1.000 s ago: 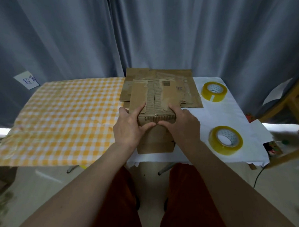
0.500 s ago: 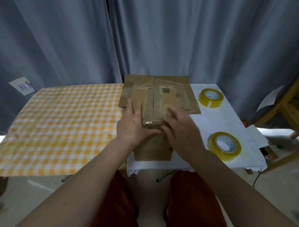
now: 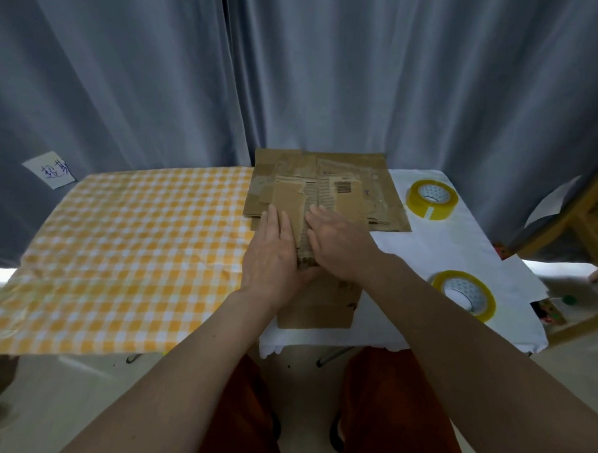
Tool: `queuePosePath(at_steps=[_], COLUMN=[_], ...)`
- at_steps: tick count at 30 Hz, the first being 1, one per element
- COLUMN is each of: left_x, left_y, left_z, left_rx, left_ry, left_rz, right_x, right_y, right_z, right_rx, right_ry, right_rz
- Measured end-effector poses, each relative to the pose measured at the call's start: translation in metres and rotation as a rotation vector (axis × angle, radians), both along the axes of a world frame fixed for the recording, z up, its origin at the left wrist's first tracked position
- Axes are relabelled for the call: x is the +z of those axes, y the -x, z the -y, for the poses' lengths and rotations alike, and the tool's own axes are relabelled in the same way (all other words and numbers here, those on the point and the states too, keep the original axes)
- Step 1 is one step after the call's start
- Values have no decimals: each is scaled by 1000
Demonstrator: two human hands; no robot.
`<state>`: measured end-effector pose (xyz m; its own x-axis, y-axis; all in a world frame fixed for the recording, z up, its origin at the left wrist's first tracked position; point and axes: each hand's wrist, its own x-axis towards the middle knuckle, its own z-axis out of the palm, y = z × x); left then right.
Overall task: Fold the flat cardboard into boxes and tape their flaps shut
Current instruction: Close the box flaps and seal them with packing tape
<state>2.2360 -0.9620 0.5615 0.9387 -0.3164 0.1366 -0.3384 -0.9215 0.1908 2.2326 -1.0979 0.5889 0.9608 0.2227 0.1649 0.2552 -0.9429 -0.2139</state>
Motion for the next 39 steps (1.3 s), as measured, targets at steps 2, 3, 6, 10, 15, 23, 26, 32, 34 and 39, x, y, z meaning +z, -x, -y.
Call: queuePosePath(at_steps=[2,3,6,10,15,23,26,32,34,39], left_x=[0,-1,-1,-2,-3,-8,-11,-17,-16,-16], left_y=[-2,-3,-5,-6,-8,-9,-11,-13,-15,-10], left_z=[-3,-5,-6,-4,-11,-12,-13,-20,-23,-26], left_rx=[-31,-35,-58,-107,-211,-391,-407,-439,-443,-379], left_ry=[-85,-107,-115,-92,-92,83,128,133,129,193], left_rz=[38,48,58,72,102,269,317,314,297,294], right_x=[-2,-3,-3,1,1,6,11,17,21,32], right_y=[6,10,9,-24,-58,-84,-100,-128,-131,-120], right_z=[0,0,5,10,14,26,26,33,40,70], right_rx=[33,50,68,-2,-22,2,-35,-101,-133,-234], right_ry=[4,5,-23,6,68,63,18,-81,-147,-162], right_rz=[-3,-1,-32,-71,-82,-107,-109,-276,-330,-519])
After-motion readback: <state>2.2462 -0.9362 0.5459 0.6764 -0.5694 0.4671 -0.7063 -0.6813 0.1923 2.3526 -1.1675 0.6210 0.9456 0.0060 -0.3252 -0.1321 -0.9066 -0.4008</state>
